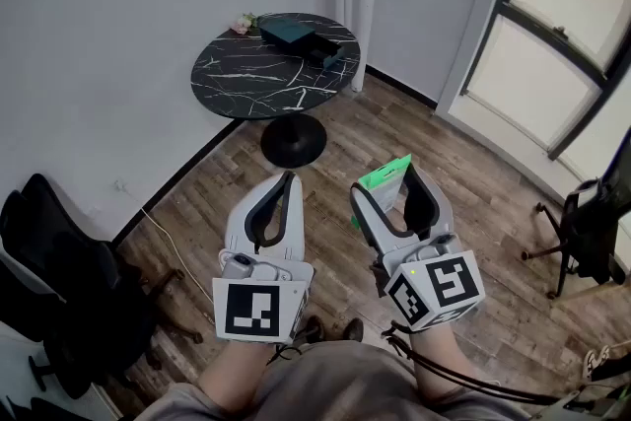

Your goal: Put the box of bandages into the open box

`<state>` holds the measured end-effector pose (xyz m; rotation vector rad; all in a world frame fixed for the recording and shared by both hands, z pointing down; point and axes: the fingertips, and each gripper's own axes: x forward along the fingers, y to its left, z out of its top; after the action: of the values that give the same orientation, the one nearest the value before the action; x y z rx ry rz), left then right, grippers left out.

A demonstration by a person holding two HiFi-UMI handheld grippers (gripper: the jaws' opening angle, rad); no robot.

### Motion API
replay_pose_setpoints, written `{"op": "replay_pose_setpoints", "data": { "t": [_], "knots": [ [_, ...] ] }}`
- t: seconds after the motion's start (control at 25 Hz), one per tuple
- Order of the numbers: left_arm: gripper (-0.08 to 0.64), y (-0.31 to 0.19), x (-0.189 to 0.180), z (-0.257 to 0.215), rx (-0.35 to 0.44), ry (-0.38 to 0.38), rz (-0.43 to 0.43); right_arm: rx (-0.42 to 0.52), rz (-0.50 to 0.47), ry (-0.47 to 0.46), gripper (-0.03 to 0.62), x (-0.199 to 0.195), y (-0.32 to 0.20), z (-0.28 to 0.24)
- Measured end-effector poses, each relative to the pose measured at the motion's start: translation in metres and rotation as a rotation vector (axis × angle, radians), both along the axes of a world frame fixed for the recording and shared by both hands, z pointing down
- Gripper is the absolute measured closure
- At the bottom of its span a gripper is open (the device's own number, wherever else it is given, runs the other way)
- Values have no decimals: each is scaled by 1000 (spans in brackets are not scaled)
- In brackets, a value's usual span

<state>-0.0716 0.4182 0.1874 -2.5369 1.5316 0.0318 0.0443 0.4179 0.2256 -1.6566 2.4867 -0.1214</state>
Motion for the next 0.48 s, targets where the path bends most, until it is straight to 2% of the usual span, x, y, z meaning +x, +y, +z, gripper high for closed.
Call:
{"op": "replay_pose_setpoints", "data": {
  "t": [0.48],
  "knots": [
    [560,-8,39,10,-18,-12,8,-4,-16,-37,233,36,-6,7]
  ]
}}
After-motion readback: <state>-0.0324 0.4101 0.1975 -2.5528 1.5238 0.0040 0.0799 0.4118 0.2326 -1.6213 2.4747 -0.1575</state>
